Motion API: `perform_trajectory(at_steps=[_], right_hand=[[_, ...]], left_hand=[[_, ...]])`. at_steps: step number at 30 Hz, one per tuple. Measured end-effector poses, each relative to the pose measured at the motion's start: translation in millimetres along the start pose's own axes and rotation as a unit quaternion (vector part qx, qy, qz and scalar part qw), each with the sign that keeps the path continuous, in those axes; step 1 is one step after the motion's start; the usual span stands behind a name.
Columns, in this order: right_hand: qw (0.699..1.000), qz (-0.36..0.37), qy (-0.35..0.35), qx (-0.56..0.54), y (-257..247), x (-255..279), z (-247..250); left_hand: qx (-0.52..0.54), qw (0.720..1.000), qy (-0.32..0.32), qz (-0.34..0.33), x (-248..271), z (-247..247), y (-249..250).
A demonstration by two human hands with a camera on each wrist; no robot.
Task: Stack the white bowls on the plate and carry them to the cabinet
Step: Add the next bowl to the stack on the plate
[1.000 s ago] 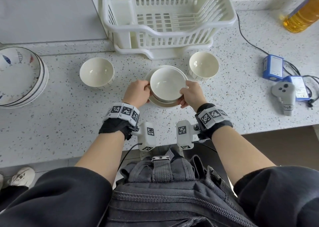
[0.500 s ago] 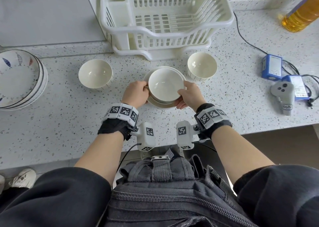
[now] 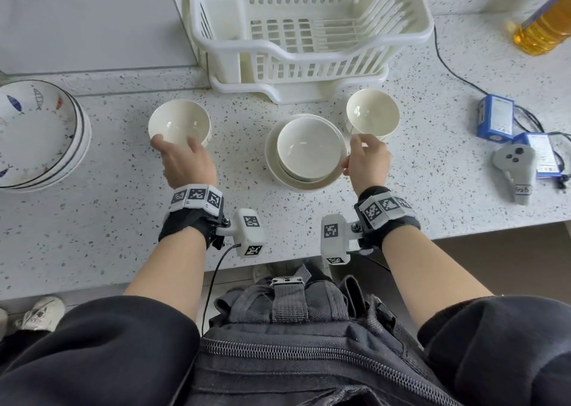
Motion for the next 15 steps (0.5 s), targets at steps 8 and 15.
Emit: perform_trajectory(at_steps=[8,15], right_hand=[[0.997,-0.058,-0.032,0.038,14,9,-11],[0.996,-0.057,-0.037,0.059,17,9,-13]], left_hand=[[0.018,0.984,-0.107,0.14,-34,-16,-27],[0.015,0.975,-0.143,0.169,-47,-20,-17]])
Point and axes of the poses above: each hand's wrist, its own x-axis away from the middle knuckle, its own z-axis out of the back of the hand, y = z × x, the point moved 2 cm from there along -x, towards the middle knuckle, and after that the axes turned 8 degrees about y, right-handed, at the moved point
